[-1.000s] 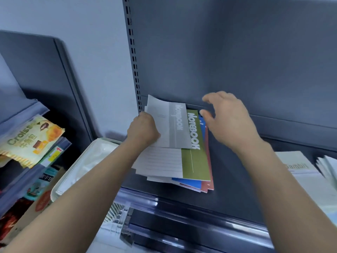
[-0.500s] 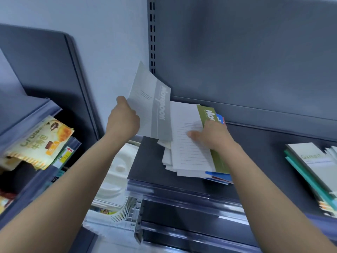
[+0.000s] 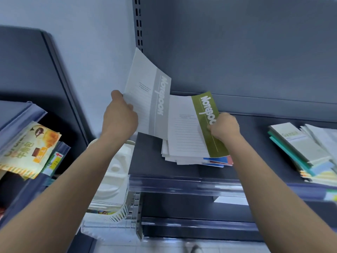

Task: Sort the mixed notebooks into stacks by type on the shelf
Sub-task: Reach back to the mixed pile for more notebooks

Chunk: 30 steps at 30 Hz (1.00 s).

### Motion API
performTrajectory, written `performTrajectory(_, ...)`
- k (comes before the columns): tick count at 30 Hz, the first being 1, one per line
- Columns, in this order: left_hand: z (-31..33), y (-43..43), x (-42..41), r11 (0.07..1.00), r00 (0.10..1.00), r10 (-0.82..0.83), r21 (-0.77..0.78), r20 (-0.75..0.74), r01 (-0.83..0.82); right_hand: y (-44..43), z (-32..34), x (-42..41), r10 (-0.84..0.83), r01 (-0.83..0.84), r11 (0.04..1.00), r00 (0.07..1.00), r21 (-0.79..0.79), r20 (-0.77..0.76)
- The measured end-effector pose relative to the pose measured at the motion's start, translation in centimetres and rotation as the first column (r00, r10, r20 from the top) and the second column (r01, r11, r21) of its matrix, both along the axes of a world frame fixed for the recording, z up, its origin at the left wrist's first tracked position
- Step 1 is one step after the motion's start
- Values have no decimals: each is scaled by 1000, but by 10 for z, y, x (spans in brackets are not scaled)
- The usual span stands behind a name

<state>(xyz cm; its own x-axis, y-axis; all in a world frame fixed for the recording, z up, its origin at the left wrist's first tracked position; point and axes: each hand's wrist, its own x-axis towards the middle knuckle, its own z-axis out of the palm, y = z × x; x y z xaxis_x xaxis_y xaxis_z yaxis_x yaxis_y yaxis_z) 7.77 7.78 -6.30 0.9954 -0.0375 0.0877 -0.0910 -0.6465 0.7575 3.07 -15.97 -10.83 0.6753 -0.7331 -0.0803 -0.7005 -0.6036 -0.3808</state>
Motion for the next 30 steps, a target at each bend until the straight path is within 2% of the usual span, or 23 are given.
performTrajectory(6,6,-17,-7,992,997,-52,-112,65,59,-13,23,-27,-72,72,997,955,10,288)
performTrajectory(13,12,-85,-35,962,982,-144,-217,118,167,-75,45,-73,-59,111,990,883,-83,466)
performTrajectory(19,11,-189,-80,958,968,-149,-212,204,192,-162,53,-131,-85,150,986,834,-76,545)
performTrajectory(25,8,-302,-141,960,963,-174,-183,206,212,-264,70,-200,-93,184,977,822,-108,562)
performTrajectory(30,6,-352,-174,949,968,-169,-233,185,210,-314,74,-233,-99,200,972,824,-123,558)
